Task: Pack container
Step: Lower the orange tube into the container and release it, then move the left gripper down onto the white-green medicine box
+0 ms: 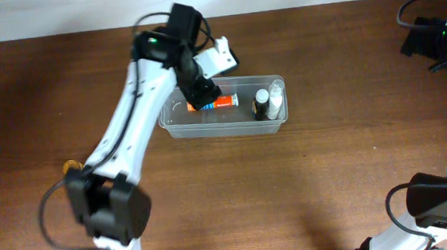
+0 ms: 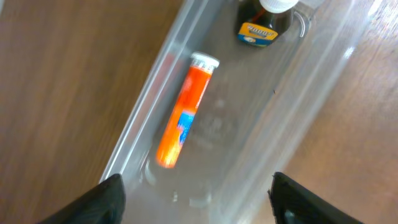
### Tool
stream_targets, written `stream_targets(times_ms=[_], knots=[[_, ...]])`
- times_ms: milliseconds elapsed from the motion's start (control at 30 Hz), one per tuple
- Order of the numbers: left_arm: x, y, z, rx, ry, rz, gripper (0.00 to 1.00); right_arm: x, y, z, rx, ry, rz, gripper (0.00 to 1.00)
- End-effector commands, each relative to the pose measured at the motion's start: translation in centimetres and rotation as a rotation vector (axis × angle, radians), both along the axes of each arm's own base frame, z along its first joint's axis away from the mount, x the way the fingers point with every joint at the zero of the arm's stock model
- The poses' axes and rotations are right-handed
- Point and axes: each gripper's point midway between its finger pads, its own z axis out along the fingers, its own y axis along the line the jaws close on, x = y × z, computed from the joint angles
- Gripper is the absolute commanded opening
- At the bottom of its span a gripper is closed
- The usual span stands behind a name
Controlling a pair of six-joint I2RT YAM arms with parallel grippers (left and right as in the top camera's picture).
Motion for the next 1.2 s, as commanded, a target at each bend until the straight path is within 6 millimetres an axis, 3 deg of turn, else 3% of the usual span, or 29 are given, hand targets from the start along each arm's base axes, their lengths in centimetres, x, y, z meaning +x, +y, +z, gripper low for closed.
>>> stream_targets(times_ms=[0,133,333,467,600,867,1167], knots=[[-0.2,4.4,2.1,0.026,0.014,0.265,0.86,-0.2,-0.3,0.4,-0.009,-0.011,-0.016,0.98],[-1.2,9.4,1.2,0.055,0.124,0.431,0.99,-0.2,-0.3,0.4,-0.009,-0.011,-0.016,0.98],[-1.6,15.9,0.5,0.062,0.192,0.568,0.99,-0.2,-0.3,0.4,-0.009,-0.011,-0.016,0.98],[-1.7,18.7,0.2,0.079,0.200,0.562,0.99,-0.2,-0.3,0.4,-0.009,-0.011,-0.016,0.98],[-2.1,20.6,-1.4,0.081,0.227,0.521,0.99,-0.2,-0.3,0.4,-0.009,-0.011,-0.016,0.98],[-3.5,23.5,-8.5,0.101,0.298,0.514,0.99,-0.2,-0.3,0.4,-0.009,-0.011,-0.016,0.98],[-3.0,23.1,-12.2,0.060,0.259,0.470,0.99,-0.2,-0.3,0.4,-0.009,-0.011,-0.016,0.98]])
